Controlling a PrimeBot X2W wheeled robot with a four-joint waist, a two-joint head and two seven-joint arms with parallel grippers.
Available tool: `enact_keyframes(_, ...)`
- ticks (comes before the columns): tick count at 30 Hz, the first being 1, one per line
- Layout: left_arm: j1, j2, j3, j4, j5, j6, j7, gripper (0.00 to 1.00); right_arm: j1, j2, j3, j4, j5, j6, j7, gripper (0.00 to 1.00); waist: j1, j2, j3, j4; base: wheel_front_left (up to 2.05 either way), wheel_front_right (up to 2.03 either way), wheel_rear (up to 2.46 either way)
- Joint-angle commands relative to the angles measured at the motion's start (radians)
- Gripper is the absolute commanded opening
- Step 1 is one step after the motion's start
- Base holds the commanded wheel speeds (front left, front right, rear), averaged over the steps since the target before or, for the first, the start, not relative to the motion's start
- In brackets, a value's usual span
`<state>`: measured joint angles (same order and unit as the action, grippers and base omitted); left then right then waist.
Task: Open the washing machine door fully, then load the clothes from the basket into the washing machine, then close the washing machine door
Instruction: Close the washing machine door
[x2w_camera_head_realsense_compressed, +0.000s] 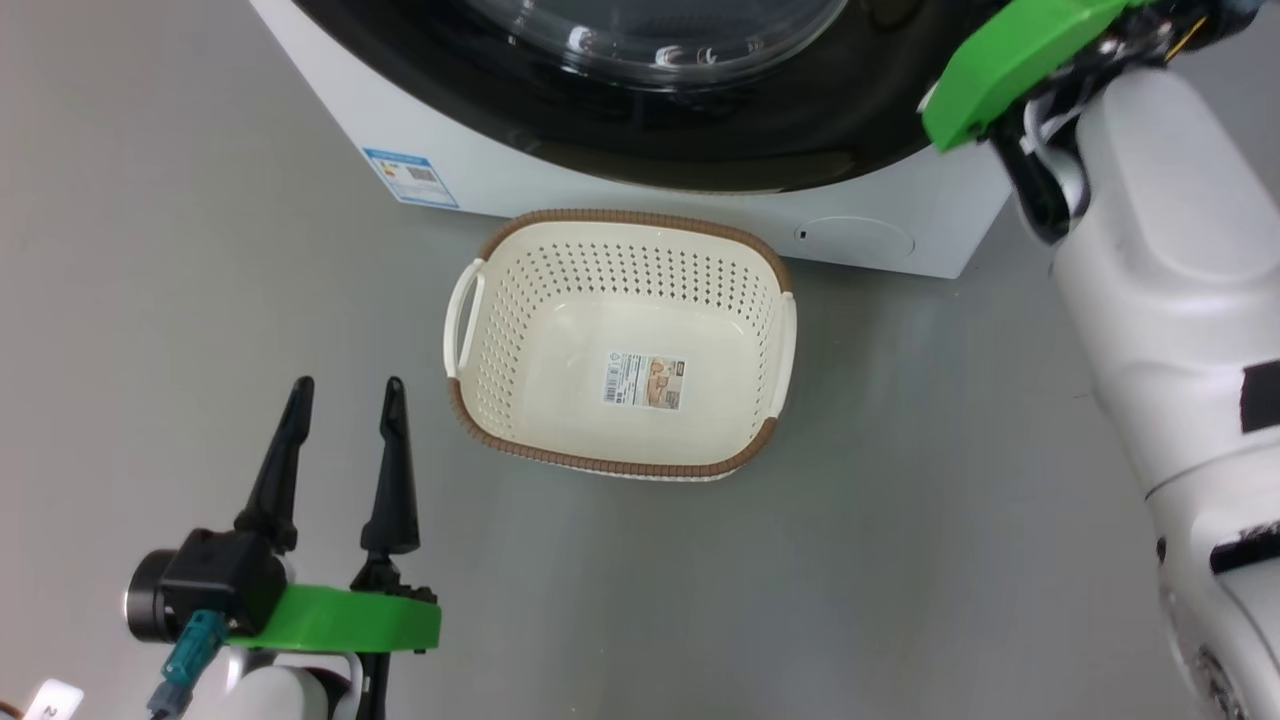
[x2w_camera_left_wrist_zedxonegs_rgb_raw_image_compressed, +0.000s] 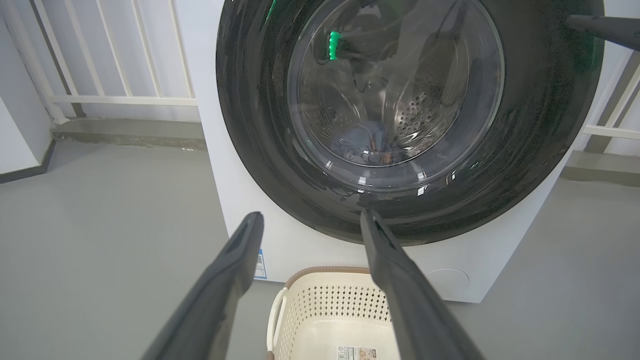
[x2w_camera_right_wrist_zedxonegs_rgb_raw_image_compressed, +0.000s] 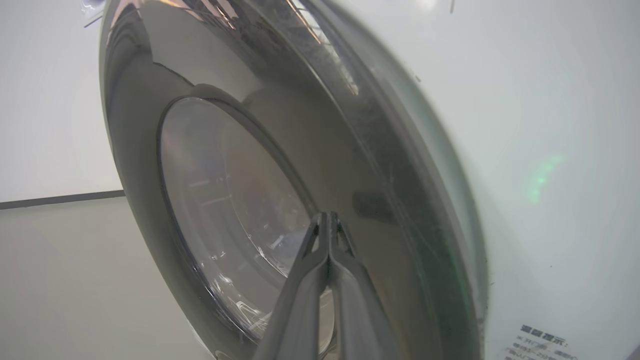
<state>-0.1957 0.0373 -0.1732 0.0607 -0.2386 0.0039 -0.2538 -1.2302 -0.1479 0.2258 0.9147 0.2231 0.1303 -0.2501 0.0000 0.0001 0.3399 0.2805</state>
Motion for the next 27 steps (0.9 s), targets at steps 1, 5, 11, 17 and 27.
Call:
enact_keyframes(1,-0.010,0.017,0.038,-0.018,0.008,-0.007,-0.008,1.00,0.031,0.033,0.018,-0.035,0.013,0.000,-0.011,0.00,0.0000,-0.0001,-0.011,-0.008,0.00,0.00,0.00)
enact_keyframes(5,-0.002,0.016,0.043,-0.013,0.016,-0.010,-0.008,1.00,0.113,0.030,0.049,-0.105,0.039,0.000,-0.011,0.00,0.0000,-0.0001,-0.037,-0.022,0.00,0.00,0.00)
enact_keyframes(11,0.025,0.015,0.056,-0.009,0.013,-0.014,-0.008,1.00,0.286,0.006,0.050,-0.240,0.084,0.000,-0.011,0.00,0.0000,-0.0001,-0.092,-0.047,0.00,0.00,0.00)
enact_keyframes(17,0.055,0.019,0.059,-0.001,0.023,-0.016,-0.008,1.00,0.469,-0.008,0.008,-0.352,0.070,0.000,-0.012,0.00,0.0000,-0.0001,-0.152,-0.078,0.00,0.00,0.00)
enact_keyframes(27,0.093,0.033,0.054,0.007,0.019,-0.018,-0.003,1.00,0.695,0.023,-0.092,-0.470,0.002,0.000,-0.005,1.00,0.0000,-0.0001,-0.212,-0.137,0.00,0.00,0.00)
